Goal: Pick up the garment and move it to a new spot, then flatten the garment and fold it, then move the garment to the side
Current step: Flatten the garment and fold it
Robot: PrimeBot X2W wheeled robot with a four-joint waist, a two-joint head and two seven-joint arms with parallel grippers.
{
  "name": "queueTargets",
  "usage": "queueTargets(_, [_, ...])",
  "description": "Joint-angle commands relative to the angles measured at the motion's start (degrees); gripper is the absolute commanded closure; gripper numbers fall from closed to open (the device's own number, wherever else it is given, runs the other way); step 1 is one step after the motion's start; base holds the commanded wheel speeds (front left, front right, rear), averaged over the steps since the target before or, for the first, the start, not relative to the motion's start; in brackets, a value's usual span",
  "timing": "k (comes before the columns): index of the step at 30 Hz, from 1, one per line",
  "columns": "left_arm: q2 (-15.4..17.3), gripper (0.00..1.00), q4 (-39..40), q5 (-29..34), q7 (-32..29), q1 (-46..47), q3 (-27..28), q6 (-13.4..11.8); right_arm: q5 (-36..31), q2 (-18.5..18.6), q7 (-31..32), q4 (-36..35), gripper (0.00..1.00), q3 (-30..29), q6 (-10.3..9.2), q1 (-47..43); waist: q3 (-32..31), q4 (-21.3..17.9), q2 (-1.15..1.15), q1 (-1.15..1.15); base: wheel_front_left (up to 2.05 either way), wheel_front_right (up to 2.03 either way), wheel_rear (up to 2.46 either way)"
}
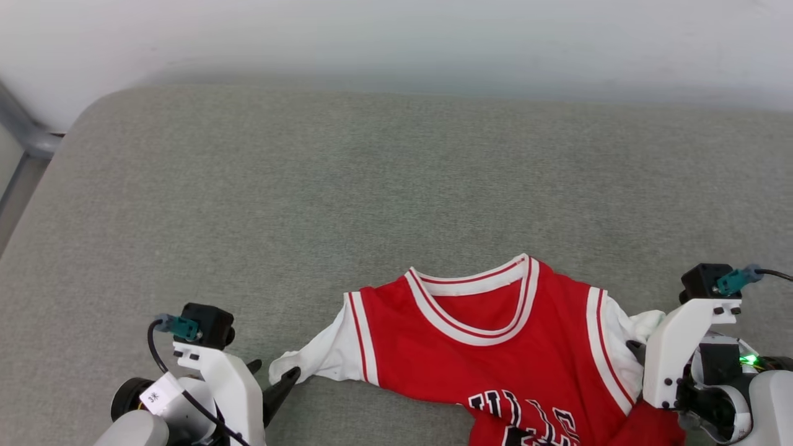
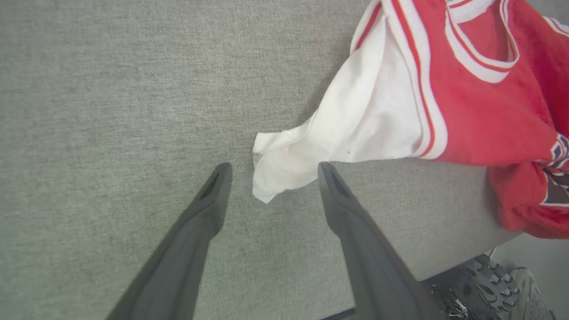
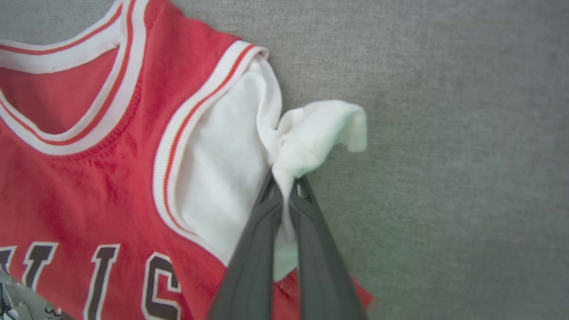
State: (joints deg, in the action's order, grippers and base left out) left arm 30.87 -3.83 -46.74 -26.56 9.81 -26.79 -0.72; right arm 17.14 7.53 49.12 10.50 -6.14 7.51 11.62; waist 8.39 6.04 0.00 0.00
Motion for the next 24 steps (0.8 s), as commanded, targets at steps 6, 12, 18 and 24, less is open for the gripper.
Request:
queueTargets(6, [0.6,0.0,-1.4,-0.3,-3.7,1.5,-1.0,-0.5,0.5,-1.4,-0.7,-2.4,1.0,0.8,-0.04,-1.5,1.6,-2.7,0.0,0.0,0.0,0.0,0.0])
queueTargets(12, [-0.5,0.0,-7.8,-0.2,-8.2,4.6,-4.4,1.9,0.3,-2.0,-0.7,-3.3,1.0,0.3,-0.04,-1.7,3.1,-3.7,0.0,0.0,0.0,0.0,0.0])
queueTargets(18, [-2.7,1.0,-11.7,0.0,-8.2,7.2,-6.6,4.5,-0.6,-1.5,-4.3,-4.4,1.0,0.2,-0.04,-0.7,2.6,-4.2,0.0,0.0,0.0,0.0,0.0])
queueTargets(24, [-1.2,1.0,-10.7,4.7,2.4,10.4,-2.4,1.7,-1.8,-0.1,-10.6,-5.4,1.0,0.0,-0.04,1.4,0.4,-3.5,0.0,0.0,0.0,0.0,0.0])
